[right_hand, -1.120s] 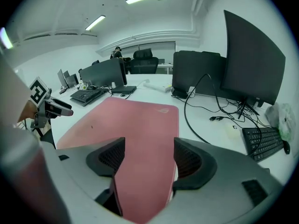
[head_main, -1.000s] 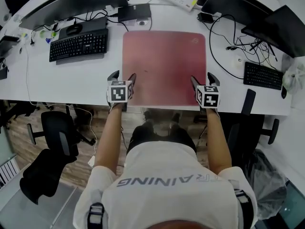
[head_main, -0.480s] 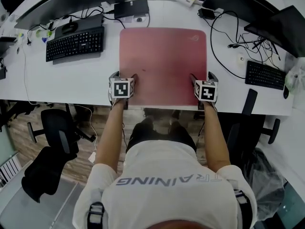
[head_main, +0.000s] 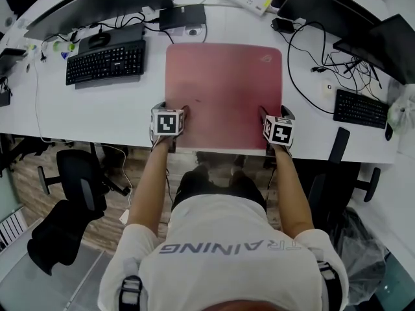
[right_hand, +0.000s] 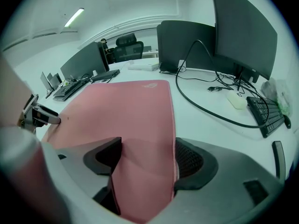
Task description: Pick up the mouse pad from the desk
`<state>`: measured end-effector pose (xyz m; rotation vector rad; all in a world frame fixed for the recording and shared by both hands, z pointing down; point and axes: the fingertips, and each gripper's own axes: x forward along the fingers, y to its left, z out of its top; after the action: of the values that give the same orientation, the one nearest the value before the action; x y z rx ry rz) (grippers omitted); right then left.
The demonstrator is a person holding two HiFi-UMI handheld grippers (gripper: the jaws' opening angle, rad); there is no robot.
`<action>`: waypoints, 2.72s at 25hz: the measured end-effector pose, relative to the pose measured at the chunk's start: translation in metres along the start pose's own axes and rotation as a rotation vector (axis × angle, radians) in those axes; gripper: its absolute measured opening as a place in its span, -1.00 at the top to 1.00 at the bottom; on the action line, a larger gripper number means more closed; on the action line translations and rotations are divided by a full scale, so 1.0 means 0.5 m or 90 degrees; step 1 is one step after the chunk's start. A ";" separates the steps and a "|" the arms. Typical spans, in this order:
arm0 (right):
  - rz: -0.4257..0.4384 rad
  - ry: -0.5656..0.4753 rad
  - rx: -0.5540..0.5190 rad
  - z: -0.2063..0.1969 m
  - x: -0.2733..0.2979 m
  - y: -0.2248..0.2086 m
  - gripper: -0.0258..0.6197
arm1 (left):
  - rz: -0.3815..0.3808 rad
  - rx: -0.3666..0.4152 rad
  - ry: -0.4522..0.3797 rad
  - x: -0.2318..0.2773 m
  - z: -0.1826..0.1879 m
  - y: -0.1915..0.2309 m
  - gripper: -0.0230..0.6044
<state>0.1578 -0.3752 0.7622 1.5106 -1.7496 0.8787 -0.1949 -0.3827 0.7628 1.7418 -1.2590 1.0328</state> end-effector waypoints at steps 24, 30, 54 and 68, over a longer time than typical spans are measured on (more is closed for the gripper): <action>0.024 -0.005 -0.020 0.002 -0.006 0.040 0.28 | -0.001 0.000 -0.002 -0.010 -0.011 0.020 -0.19; 0.028 -0.006 -0.019 0.002 -0.004 0.040 0.29 | -0.004 -0.010 -0.007 -0.012 -0.015 0.017 -0.17; 0.040 -0.024 -0.048 0.015 -0.029 0.082 0.73 | -0.021 0.020 -0.026 -0.030 -0.010 -0.048 0.68; 0.047 -0.083 -0.052 0.085 -0.115 0.102 0.74 | -0.050 -0.009 -0.141 -0.132 0.054 -0.093 0.70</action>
<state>0.1121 -0.3729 0.6874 1.4863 -1.9219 0.7497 -0.1580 -0.3713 0.6871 1.9194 -1.3175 0.8015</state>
